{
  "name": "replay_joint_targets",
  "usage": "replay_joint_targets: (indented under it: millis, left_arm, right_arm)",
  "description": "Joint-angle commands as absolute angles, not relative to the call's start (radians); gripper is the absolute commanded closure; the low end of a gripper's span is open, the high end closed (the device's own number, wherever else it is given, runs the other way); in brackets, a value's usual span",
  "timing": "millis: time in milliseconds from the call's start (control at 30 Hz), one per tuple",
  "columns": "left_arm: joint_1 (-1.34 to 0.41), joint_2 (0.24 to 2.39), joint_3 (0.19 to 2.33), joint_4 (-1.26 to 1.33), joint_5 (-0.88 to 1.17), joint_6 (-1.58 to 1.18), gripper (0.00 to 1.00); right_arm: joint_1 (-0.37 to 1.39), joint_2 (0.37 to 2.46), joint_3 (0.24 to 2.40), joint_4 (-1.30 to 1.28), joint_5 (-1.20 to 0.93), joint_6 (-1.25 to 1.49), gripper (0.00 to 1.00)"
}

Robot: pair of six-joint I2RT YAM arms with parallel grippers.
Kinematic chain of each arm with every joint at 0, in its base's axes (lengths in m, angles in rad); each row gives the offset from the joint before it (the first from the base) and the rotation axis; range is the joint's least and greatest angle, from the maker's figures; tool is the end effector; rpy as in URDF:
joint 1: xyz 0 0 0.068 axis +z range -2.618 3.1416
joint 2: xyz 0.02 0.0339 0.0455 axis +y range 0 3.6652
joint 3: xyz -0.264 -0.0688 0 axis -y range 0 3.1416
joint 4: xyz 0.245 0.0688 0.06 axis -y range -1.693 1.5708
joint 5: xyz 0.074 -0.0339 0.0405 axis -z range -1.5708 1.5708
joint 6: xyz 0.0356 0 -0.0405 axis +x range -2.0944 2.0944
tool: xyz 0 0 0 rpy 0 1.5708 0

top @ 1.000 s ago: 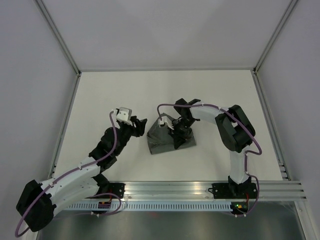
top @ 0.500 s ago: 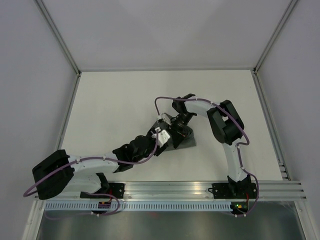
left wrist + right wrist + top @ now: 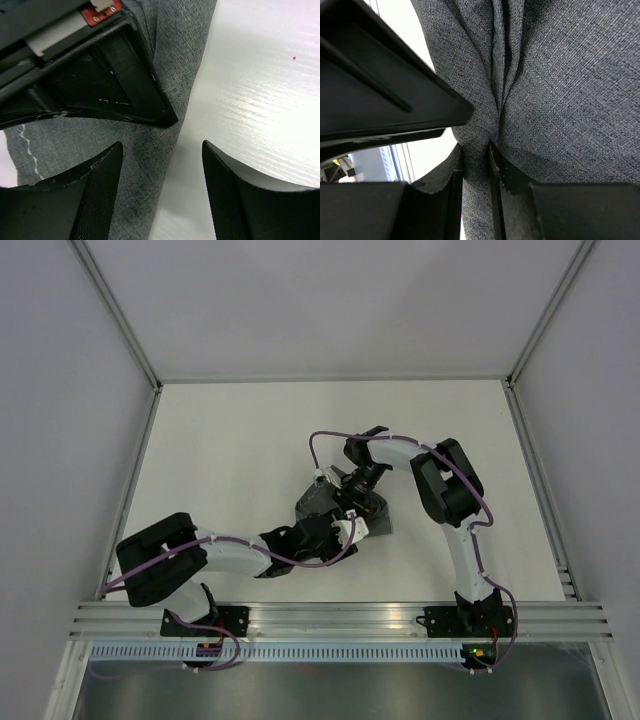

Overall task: Fold the napkin, place the utensils inside, and roll it up
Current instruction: Roll the napkin with the utensil

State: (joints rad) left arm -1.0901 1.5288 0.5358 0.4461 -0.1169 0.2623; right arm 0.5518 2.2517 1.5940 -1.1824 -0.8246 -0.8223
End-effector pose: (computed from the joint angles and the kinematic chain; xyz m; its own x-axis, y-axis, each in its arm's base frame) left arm 0.1361 -0.2520 0.1479 -0.0158 0.5873 -0.8092 0.8684 0.4093 0.2801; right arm 0.3190 0.2270 0.1217 -0.4198 -0.8425 -0.3376 -0.7304 0.0929 0.6766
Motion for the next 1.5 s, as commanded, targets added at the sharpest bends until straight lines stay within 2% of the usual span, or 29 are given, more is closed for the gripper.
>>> replay_joint_targets:
  millis: [0, 167, 300, 333, 367, 433, 467, 533, 567, 633, 667, 767, 867, 1300, 1467]
  left_arm:
    - [-1.095, 1.571, 0.578, 0.480, -0.092, 0.316, 0.31]
    - [-1.094, 1.643, 0.603, 0.494, -0.127, 0.298, 0.35]
    - [-1.094, 1.680, 0.626, 0.479, -0.124, 0.275, 0.48]
    - [-1.094, 1.684, 0.630, 0.474, -0.120, 0.265, 0.53]
    - [-1.094, 1.689, 0.637, 0.465, -0.120, 0.258, 0.65]
    - [-1.094, 1.701, 0.656, 0.427, -0.109, 0.245, 0.76]
    - [-1.094, 1.706, 0.663, 0.414, -0.101, 0.238, 0.85]
    - [-1.092, 1.715, 0.681, 0.377, -0.072, 0.221, 0.91]
    - [-1.091, 1.721, 0.687, 0.365, -0.051, 0.218, 0.97]
    - [-1.091, 1.723, 0.686, 0.364, -0.025, 0.212, 0.98]
    - [-1.091, 1.723, 0.683, 0.367, -0.011, 0.209, 0.98]
    - [-1.085, 1.723, 0.675, 0.370, 0.046, 0.186, 0.98]
    - [-1.068, 1.729, 0.664, 0.385, 0.100, 0.153, 0.98]
    - [-0.986, 1.779, 0.577, 0.558, 0.326, -0.072, 0.98]
    - [-0.947, 1.805, 0.580, 0.558, 0.426, -0.166, 0.98]
  right_arm:
    - [0.557, 2.341, 1.578, -1.065, -0.669, -0.861, 1.00]
    - [0.557, 2.342, 1.578, -1.066, -0.666, -0.856, 0.99]
    - [0.557, 2.341, 1.577, -1.068, -0.667, -0.856, 1.00]
    - [0.557, 2.341, 1.575, -1.066, -0.669, -0.856, 0.99]
    - [0.557, 2.341, 1.574, -1.068, -0.670, -0.856, 0.99]
    - [0.557, 2.338, 1.574, -1.068, -0.672, -0.854, 0.99]
    - [0.555, 2.336, 1.574, -1.068, -0.673, -0.854, 0.99]
    - [0.555, 2.330, 1.572, -1.071, -0.680, -0.853, 0.99]
    - [0.557, 2.323, 1.574, -1.065, -0.686, -0.850, 0.97]
    - [0.555, 2.306, 1.566, -1.052, -0.690, -0.841, 0.89]
    - [0.552, 2.295, 1.563, -1.048, -0.693, -0.836, 0.81]
    - [0.538, 2.243, 1.565, -1.035, -0.719, -0.818, 0.63]
    - [0.511, 2.181, 1.580, -1.029, -0.750, -0.799, 0.57]
    - [0.330, 1.863, 1.470, -0.795, -0.779, -0.676, 0.51]
    - [0.288, 1.682, 1.289, -0.687, -0.750, -0.707, 0.51]
